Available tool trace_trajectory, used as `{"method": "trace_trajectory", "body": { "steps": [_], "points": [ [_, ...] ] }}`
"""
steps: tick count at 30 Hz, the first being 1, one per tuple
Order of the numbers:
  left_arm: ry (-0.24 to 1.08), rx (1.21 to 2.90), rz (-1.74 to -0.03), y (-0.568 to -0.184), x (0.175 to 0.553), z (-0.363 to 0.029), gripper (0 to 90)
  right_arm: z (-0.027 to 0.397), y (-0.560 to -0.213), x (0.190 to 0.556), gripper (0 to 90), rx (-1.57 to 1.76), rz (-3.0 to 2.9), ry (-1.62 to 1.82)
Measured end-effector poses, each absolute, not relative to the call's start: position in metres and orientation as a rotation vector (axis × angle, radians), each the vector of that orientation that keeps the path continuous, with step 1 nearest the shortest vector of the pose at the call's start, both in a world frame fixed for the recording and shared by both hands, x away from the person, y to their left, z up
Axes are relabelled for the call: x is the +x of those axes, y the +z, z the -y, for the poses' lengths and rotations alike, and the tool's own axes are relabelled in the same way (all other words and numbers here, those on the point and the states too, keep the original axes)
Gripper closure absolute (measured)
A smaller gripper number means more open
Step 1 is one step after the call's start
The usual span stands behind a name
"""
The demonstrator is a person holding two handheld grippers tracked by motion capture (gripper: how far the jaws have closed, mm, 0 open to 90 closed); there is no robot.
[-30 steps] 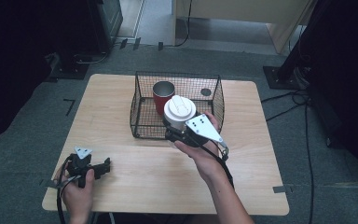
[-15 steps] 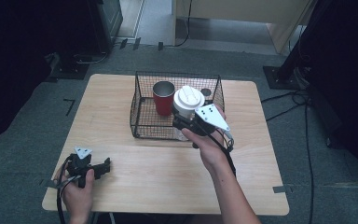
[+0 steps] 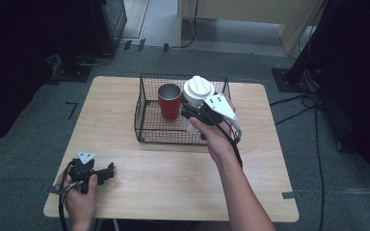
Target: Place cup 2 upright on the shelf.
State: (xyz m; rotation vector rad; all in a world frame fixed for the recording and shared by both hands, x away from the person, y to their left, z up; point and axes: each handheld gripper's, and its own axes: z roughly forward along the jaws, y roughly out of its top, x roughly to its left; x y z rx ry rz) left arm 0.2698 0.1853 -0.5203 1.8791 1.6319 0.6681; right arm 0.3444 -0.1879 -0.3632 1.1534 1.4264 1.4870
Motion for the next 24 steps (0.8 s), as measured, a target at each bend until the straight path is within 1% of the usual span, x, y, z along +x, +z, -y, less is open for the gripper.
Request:
{"method": "trace_trajectory", "body": {
  "steps": [24],
  "points": [
    [0.669, 1.882, -1.630, -0.520, 0.270, -0.185, 0.0, 0.191, -0.394, 0.393, 15.6, 1.268, -1.361, 1.404]
  ]
}}
